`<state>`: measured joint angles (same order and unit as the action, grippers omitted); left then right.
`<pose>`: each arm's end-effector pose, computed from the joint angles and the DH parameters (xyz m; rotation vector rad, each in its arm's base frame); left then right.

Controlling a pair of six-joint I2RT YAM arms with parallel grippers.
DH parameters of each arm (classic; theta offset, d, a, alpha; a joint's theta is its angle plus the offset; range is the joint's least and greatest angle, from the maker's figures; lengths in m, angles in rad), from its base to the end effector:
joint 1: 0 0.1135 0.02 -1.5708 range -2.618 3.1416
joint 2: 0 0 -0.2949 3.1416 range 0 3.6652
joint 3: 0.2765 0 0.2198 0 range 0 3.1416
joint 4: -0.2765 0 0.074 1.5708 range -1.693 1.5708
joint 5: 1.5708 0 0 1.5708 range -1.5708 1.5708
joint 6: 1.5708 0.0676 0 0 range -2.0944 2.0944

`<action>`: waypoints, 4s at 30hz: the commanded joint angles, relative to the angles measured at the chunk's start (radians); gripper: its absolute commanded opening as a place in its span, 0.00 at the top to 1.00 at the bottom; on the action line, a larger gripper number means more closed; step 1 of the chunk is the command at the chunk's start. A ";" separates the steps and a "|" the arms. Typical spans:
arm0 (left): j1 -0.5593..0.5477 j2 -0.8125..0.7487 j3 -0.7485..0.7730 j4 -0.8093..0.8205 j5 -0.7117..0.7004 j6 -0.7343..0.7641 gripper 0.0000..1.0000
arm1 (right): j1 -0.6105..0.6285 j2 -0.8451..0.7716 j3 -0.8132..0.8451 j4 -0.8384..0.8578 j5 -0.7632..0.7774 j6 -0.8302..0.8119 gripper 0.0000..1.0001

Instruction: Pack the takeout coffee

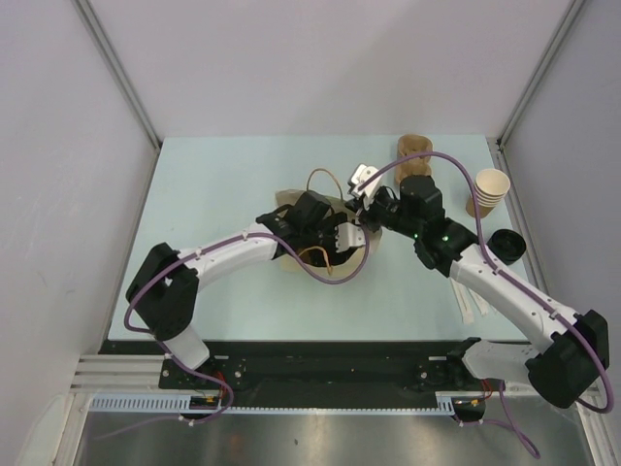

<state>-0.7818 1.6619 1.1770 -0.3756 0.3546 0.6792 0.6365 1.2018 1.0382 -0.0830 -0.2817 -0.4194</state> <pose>0.2329 -0.2643 0.2575 1.7273 1.6881 -0.4771 0.2034 0.1737 0.3794 -1.0879 1.4672 0.4092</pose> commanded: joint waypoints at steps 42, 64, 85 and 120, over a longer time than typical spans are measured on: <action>0.026 -0.024 0.055 0.034 -0.019 -0.046 0.01 | -0.067 0.071 0.016 -0.015 -0.168 0.036 1.00; 0.018 -0.111 0.095 -0.002 0.112 -0.053 0.01 | -0.112 0.081 0.016 0.008 -0.194 0.027 1.00; 0.056 -0.194 0.282 -0.244 0.224 -0.063 0.02 | -0.127 0.096 0.017 0.060 -0.178 0.010 1.00; 0.196 -0.418 0.265 -0.019 0.106 -0.515 0.50 | -0.098 0.111 0.017 0.112 -0.146 -0.010 1.00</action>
<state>-0.6033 1.2972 1.4872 -0.5182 0.5446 0.2882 0.5285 1.3121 1.0515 0.0162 -0.4343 -0.4240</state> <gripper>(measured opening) 0.501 0.007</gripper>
